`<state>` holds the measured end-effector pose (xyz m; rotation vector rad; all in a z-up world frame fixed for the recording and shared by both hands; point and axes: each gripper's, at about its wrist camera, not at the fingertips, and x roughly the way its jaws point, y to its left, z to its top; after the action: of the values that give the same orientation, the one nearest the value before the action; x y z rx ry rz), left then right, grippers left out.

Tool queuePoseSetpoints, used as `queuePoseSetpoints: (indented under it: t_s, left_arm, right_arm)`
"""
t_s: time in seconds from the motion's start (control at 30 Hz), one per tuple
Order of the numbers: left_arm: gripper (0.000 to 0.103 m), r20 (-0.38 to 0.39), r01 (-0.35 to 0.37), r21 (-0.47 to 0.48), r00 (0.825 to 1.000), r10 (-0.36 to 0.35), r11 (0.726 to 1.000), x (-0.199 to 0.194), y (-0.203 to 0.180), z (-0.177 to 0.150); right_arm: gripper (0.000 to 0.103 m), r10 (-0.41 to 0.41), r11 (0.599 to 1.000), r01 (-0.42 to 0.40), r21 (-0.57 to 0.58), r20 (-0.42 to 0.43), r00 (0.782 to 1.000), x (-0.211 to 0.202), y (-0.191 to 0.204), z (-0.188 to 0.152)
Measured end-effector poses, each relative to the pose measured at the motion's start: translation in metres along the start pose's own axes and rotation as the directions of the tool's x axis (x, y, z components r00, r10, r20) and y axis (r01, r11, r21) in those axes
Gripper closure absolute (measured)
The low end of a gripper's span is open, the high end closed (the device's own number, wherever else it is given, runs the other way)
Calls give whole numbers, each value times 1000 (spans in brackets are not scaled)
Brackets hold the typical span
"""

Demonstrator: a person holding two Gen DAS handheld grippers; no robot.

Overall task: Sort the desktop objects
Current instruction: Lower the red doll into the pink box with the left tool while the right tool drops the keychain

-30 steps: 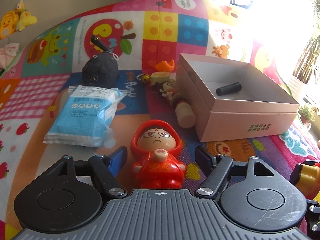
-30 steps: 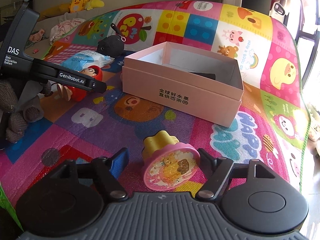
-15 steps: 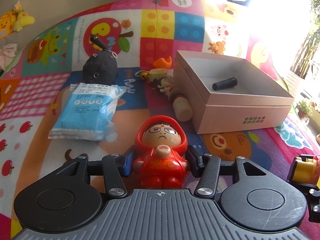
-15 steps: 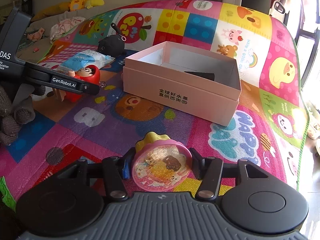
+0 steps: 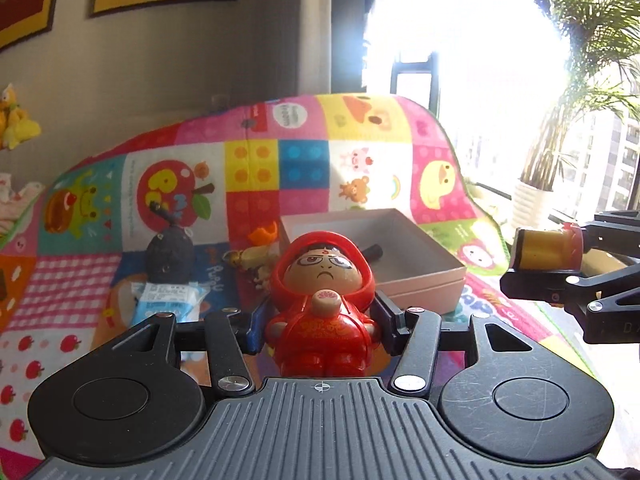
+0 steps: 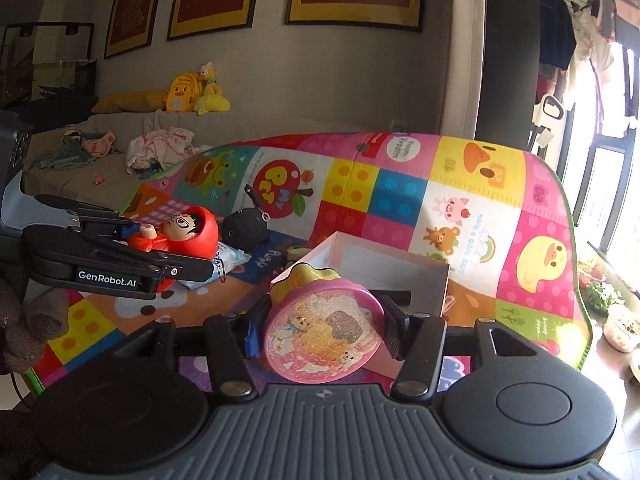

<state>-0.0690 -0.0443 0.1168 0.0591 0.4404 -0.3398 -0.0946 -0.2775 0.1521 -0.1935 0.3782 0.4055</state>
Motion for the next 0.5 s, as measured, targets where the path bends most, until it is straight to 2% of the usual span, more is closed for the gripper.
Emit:
queuePoseSetpoints:
  t_s: [0.23,0.4,0.5]
  left_arm:
    - [46,99,13,37,995,-17,999,-26,-19,23]
    - [46,143,17,73,989,-27,997,-31,-30,33]
    - [46,138,21,89,990,-34,996,-20,-34,37]
  right_arm:
    - [48,-28,999,30,-27,93,995,-30,4,24]
    - [48,-41,999,44,-21,103,994,-34,1,26]
    - [48,-50,998,52,-20,94,994,-29,-2,28]
